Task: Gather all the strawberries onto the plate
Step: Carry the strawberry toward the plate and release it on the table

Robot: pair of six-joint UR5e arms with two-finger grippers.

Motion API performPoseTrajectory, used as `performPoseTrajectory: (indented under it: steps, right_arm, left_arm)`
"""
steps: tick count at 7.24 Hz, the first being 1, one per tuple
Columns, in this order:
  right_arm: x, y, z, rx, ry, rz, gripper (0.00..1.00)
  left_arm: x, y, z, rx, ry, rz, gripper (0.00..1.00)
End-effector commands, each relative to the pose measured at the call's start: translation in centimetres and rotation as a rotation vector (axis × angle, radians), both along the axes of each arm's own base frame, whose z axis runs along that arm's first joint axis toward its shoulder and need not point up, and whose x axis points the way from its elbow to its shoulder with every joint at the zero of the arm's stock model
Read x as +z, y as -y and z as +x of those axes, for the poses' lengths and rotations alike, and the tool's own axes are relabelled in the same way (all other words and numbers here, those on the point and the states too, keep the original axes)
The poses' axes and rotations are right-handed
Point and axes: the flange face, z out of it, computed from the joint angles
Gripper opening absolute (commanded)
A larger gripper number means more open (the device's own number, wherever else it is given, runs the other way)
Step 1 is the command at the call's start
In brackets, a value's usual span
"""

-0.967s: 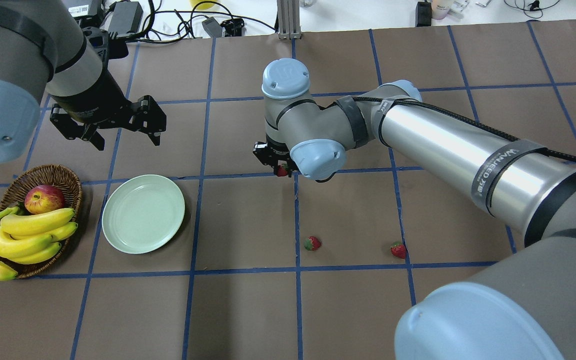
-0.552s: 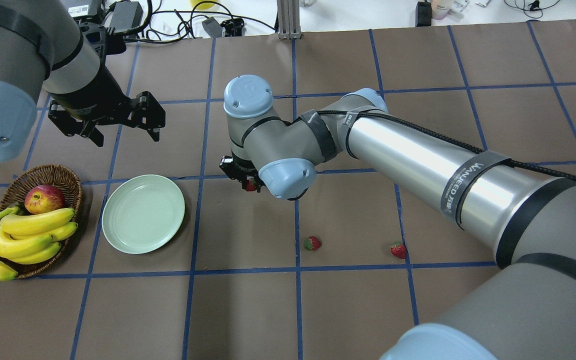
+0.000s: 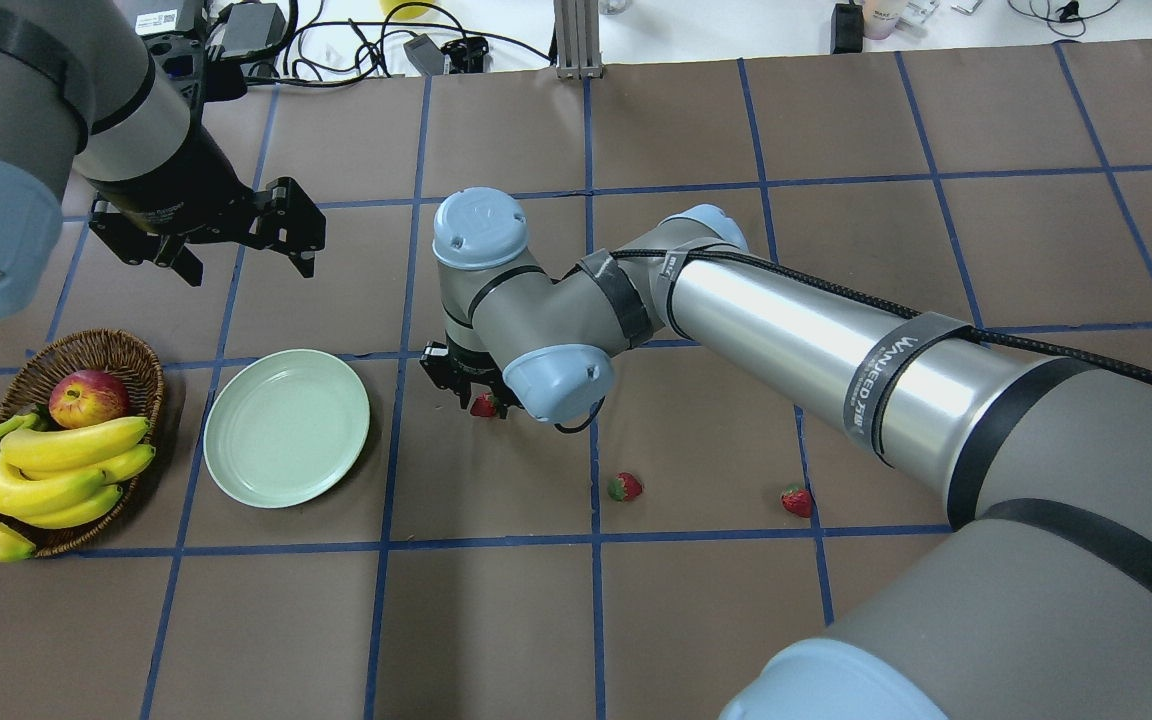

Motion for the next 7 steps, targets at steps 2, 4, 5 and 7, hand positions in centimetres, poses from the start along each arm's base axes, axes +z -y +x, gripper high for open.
performPoseTrajectory:
  steps: [2,4,5,7]
  right_arm:
    - [2.5,-0.1,-1.1,0.019,-0.049,-0.059,1.00]
    - [5.1,-0.2,-5.2,0.087,-0.155,-0.041,1.00]
    - [4.7,-0.7,-9.0,0.109,-0.164,-0.017,1.00]
    - [1.5,-4.9,-13.0,0.110,-0.149,-0.041,1.00]
  left_arm:
    - [-0.3,0.1,0.7,0.013,0.001,0.004,1.00]
    - [-0.5,0.1,0.6,0.011,0.002,0.008,1.00]
    - [-0.6,0.1,0.7,0.013,0.002,0.009,1.00]
    - [0.3,-0.2,0.3,0.009,-0.029,-0.011,1.00]
